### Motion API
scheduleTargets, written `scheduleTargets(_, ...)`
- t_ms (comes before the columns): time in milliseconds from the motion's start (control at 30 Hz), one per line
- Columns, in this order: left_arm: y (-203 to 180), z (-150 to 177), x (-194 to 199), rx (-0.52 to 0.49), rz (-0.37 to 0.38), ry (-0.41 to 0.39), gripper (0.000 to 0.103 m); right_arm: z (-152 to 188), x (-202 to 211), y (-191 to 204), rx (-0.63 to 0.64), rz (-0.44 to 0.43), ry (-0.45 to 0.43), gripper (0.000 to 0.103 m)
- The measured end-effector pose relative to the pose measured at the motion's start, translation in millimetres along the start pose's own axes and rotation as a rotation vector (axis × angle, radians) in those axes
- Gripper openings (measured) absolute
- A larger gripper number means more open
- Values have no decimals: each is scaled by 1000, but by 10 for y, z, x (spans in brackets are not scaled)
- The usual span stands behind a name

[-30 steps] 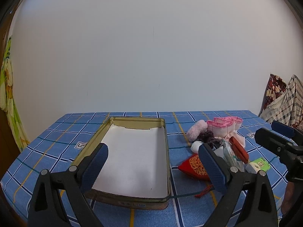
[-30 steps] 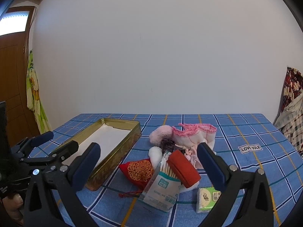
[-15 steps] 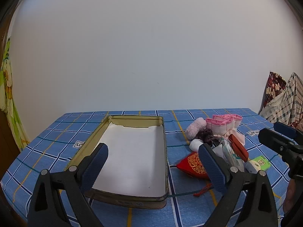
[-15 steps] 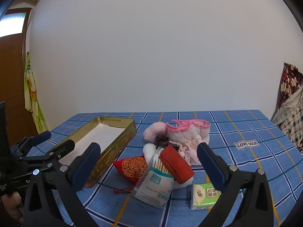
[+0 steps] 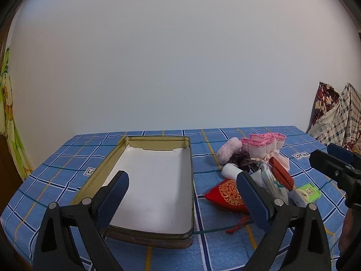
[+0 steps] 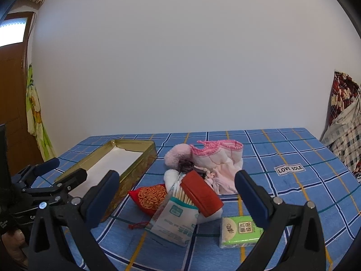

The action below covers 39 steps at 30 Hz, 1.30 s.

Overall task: Organize soft objects
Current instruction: 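Grasp the green tissue pack with the right tool while the left tool grasps the cotton-swab packet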

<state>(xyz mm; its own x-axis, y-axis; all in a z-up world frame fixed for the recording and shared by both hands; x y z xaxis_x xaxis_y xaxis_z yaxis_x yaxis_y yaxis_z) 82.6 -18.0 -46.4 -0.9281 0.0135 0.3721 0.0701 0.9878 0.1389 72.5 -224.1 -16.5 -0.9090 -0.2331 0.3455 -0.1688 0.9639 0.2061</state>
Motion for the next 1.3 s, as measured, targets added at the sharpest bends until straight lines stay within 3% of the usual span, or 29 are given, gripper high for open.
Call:
scheduleTargets(233,-106,22,-28,-8,12,9,98,19,18,-115,-13,15,2,103)
scheduleTargets(367,-306,48,-69,-31,58,13,98,95,34,-273,-10,44,10,103)
scheduleTargets(667,-897,88,-297,-106,161,57,98,407,-137,-965,-92,185,115,103)
scheduleTargets(1000,-1238,179,-577,-149,223,133,98,579,-339,-1126,-80,224,226,103)
scheduleTargets(1100,-1301,195,-626,-155,240,149,98,673,-461,-1107,-51,239,304,99)
scheduleTargets(1133,-1323,202,-646,-161,243,153,95,699,-492,-1100,-45,239,321,94)
scheduleTargets(1200,-1356,234,-693,-170,251,173,76,750,-529,-1090,-35,244,351,89)
scheduleTargets(1233,-1387,270,-730,-171,274,199,64,770,-543,-1084,-31,240,361,84)
scheduleTargets(1300,-1456,331,-792,-159,337,240,55,817,-568,-1087,-30,235,386,75)
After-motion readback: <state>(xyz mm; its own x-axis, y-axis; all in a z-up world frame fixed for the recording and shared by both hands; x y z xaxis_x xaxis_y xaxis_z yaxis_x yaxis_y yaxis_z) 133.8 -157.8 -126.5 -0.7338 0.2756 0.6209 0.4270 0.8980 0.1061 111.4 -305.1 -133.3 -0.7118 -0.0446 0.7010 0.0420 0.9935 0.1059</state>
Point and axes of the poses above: each gripper's, at about its wrist camera, not at the fingertips, and x roughly against the way its jaws point, y to its left, z to its underside, the point moved 8 cm from there along -x, roughly the way its jaws point, and after that the axes turned 8 degrees about -x, right-handed, at the moved point
